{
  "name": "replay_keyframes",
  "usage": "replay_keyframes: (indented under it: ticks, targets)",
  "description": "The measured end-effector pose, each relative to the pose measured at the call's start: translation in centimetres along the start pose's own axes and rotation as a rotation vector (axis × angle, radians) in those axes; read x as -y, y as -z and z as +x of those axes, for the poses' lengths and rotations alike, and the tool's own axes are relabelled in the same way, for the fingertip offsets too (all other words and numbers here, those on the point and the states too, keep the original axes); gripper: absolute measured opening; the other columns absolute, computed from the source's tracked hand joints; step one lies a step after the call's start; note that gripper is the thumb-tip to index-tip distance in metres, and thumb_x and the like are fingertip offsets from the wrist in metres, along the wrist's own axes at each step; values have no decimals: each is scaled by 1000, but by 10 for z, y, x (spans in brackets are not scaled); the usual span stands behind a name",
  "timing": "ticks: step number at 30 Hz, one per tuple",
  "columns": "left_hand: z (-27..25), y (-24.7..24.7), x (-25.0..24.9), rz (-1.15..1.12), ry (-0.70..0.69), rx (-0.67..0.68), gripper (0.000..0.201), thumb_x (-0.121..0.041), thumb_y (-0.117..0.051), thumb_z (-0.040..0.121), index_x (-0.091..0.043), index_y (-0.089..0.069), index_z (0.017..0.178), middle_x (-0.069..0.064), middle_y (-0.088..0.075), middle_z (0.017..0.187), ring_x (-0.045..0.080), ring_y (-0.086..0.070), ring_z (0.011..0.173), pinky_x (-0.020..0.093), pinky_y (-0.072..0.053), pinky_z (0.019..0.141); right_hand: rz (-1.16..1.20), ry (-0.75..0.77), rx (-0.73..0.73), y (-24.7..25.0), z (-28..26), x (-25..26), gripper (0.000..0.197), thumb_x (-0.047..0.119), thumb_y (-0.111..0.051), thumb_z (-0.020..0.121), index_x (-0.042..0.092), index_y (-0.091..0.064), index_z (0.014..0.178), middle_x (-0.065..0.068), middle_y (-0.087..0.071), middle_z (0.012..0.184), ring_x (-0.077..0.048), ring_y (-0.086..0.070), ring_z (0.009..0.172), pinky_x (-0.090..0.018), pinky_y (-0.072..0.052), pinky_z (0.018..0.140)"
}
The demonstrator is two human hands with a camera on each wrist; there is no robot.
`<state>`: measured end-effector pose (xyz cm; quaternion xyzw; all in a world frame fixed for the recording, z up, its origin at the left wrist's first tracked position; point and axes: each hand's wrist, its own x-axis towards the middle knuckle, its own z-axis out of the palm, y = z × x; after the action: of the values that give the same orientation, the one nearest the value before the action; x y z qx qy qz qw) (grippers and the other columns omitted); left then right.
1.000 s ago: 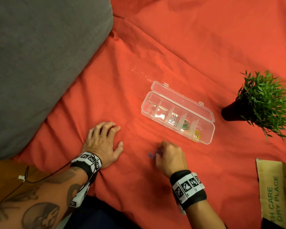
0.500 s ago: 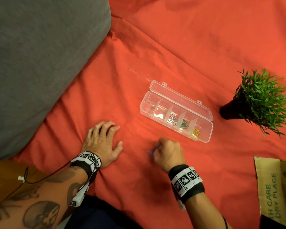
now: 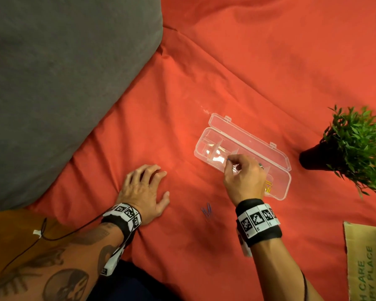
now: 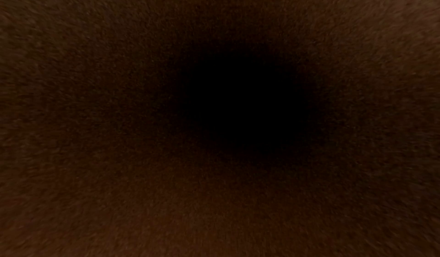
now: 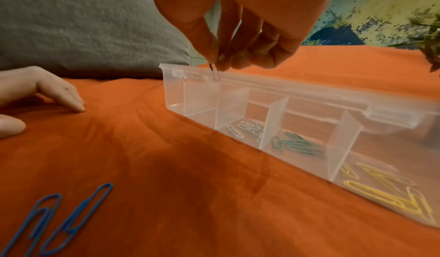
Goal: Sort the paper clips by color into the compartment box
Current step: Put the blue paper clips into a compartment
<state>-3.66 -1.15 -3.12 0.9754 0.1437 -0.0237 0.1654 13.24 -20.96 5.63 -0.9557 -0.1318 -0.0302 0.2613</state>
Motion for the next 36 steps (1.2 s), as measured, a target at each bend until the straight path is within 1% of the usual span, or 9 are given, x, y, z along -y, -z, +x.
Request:
replay_keyframes:
  ticks: [4, 6, 9, 14, 16, 18, 22, 27, 36]
  targets:
    - [1, 0, 0, -5, 0, -3, 61, -58, -56, 81, -25, -56, 132, -2, -50, 142, 29, -47, 133, 52, -40, 106, 27, 3, -2, -1, -5, -2, 19, 13, -69, 85, 13, -73, 103, 0, -74, 96, -17, -66, 84, -25, -47, 79]
    - [0, 0, -1, -4, -3, -6, 61, -58, -56, 81, -25, -56, 132, -2, -50, 142, 29, -47, 133, 52, -40, 106, 62, 8, -22, 2, -9, -3, 16, 10, -69, 83, 13, -72, 99, 1, -72, 90, -11, -63, 77, -19, -43, 76]
    - [0, 1, -2, -2, -8, -13, 61, -58, -55, 80, -24, -56, 132, -2, -49, 142, 29, -45, 133, 51, -39, 106, 93, 40, -4, 9, -21, -1, 10, 7, -68, 78, 16, -70, 84, 7, -66, 73, -7, -59, 64, -20, -48, 64]
    - [0, 0, -2, -1, 2, -5, 62, -59, -53, 80, -25, -55, 132, -3, -48, 142, 28, -43, 134, 52, -39, 106, -18, -7, 387, 7, -52, -4, 5, 26, -63, 75, 23, -63, 79, 10, -62, 71, -16, -62, 67, -30, -51, 64]
    - [0, 0, -2, -5, 8, -4, 63, -59, -52, 80, -25, -55, 132, -3, -48, 142, 28, -42, 134, 53, -38, 106, -152, -74, 597, 2, -61, -7, 16, 35, -63, 75, 20, -58, 80, 5, -66, 77, -24, -64, 75, -31, -51, 66]
    - [0, 0, -2, -5, 9, -8, 63, -59, -52, 80, -25, -55, 132, -3, -48, 142, 29, -43, 134, 53, -38, 106, -207, -123, 674, -2, -69, -6, 23, 40, -65, 74, 19, -57, 81, 0, -67, 83, -29, -66, 82, -33, -53, 69]
    - [0, 0, -2, -5, 7, -17, 62, -59, -52, 80, -25, -54, 132, -3, -48, 142, 28, -42, 134, 52, -38, 107, -283, -88, 665, -8, -78, 2, 24, 33, -62, 78, 16, -57, 95, -8, -65, 100, -36, -64, 95, -37, -49, 74]
    - [0, 0, -2, -1, 5, -17, 62, -59, -52, 80, -26, -52, 132, -4, -46, 141, 28, -41, 134, 52, -37, 107, -264, -140, 656, -12, -79, 8, 14, 15, -54, 78, 12, -53, 92, -13, -65, 96, -39, -64, 92, -34, -41, 67]
    - [-1, 0, -2, -11, 3, -26, 61, -58, -53, 80, -25, -53, 132, -3, -47, 141, 27, -40, 134, 52, -38, 106, -135, -225, 564, -9, -72, 4, 17, 29, -52, 78, 23, -63, 90, -3, -73, 83, -34, -67, 85, -34, -54, 70]
